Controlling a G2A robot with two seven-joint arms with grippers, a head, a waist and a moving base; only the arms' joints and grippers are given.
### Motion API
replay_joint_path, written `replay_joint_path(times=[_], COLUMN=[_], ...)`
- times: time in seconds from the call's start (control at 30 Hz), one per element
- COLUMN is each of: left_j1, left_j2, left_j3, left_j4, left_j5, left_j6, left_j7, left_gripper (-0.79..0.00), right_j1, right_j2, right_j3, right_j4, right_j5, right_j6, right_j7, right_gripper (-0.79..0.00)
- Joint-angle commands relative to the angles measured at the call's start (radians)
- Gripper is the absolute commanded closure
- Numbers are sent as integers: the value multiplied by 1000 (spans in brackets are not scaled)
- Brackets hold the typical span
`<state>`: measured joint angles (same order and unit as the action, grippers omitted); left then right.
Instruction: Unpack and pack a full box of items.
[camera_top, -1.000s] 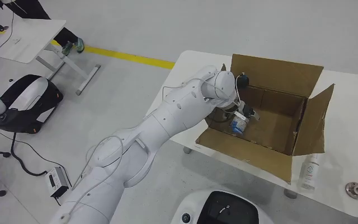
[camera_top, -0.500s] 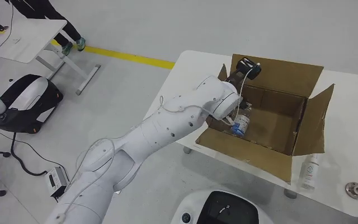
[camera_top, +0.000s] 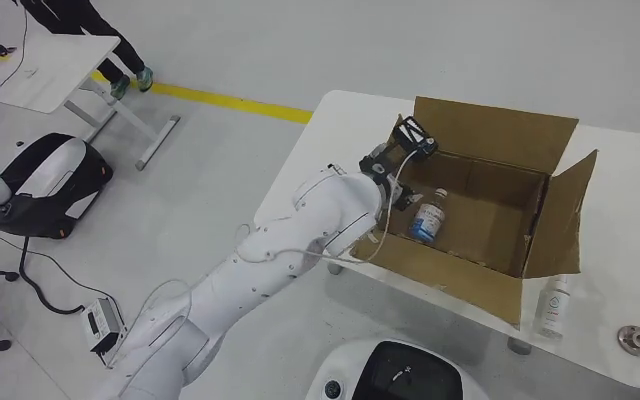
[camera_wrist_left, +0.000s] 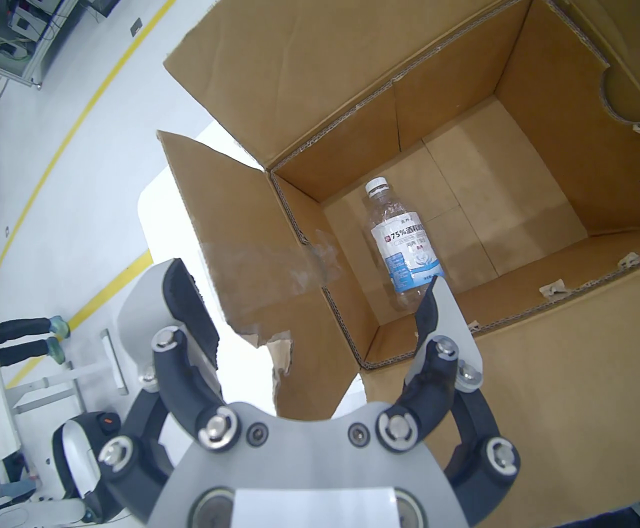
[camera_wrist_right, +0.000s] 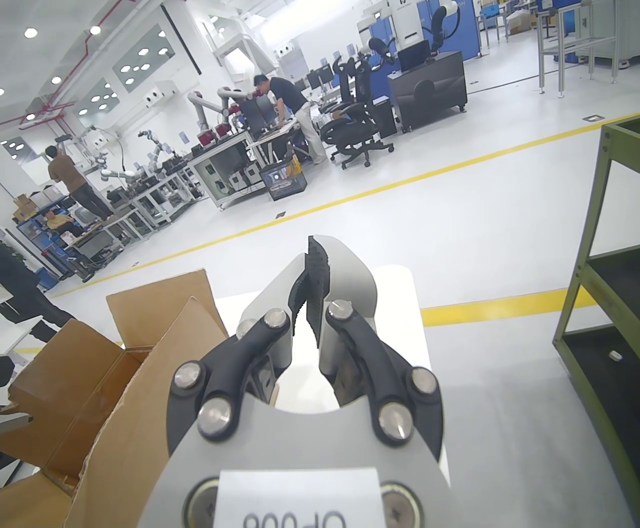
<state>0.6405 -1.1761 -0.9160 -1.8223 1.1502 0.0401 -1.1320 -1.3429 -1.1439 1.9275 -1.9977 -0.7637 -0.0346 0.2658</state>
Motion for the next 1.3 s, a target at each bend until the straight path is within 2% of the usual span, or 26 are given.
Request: replay_joint_path(times=[0.0, 0.37, 0.43, 0.67, 0.8, 0.97, 1.27], left_j1=[8, 11, 27, 54, 68, 72, 1], left_j2=[0, 0, 3, 21, 25, 16, -25], left_j3=[-9, -10, -17, -23, 16, 34, 88], left_j4=[-2, -1, 2, -26, -45, -47, 79], left_j5=[-26, -23, -1, 307, 503, 530, 563], left_j6=[2, 2, -27, -108, -180, -222, -215], left_j7=[1, 7, 37, 24, 21, 18, -45], left_gripper=[-785, -785, -785, -785, -785, -785, -785], right_j1=[-1, 2, 3, 7, 12, 23, 38], right_j2=[0, 1, 2, 3, 4, 5, 7], right_j3=[-3, -18, -19, -26, -28, -30, -37], right_j4=[0, 7, 9, 16, 23, 32, 40], right_j5=[-1, 0, -2, -3, -4, -2, 2], right_j6=[3, 15, 15, 17, 16, 17, 24], right_j7=[0, 5, 6, 8, 10, 14, 15], right_gripper=[0, 0, 0, 0, 0, 0, 0])
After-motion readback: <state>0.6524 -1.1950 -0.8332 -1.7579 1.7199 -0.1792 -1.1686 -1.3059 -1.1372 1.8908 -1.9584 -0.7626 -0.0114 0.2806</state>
